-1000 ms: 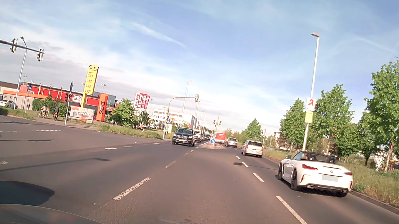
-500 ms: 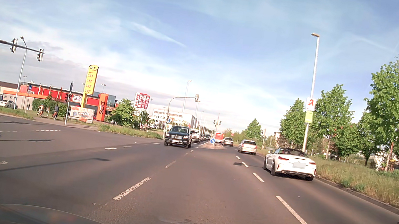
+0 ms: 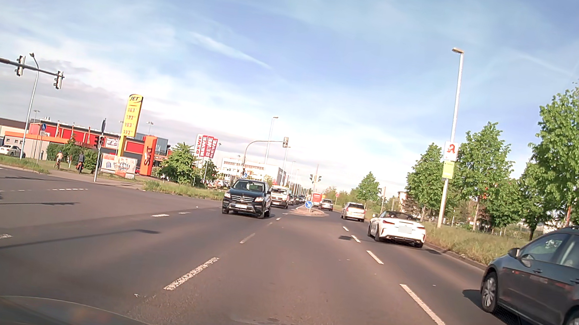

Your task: Follow the waypoints while adhering to traffic rules and regulations

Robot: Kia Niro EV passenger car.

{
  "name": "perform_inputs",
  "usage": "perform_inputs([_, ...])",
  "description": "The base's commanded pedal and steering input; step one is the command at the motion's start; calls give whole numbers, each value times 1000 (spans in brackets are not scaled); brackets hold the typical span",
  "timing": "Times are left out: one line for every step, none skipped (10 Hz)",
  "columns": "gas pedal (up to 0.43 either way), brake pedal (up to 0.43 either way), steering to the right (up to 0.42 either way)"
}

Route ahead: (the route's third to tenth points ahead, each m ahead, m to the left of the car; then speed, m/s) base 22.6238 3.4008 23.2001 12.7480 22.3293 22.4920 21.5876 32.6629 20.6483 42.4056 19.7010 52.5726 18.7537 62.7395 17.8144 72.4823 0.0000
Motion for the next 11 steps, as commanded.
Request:
perform_inputs([0, 268, -6])
perform_inputs([0, 268, -6])
perform_inputs([0, 268, -6])
perform_inputs([0, 268, -6])
perform_inputs([0, 268, -6])
perform_inputs([0, 268, -6])
perform_inputs([0, 268, -6])
perform_inputs([0, 268, -6])
perform_inputs([0, 268, -6])
perform_inputs([0, 268, -6])
perform_inputs([0, 268, -6])
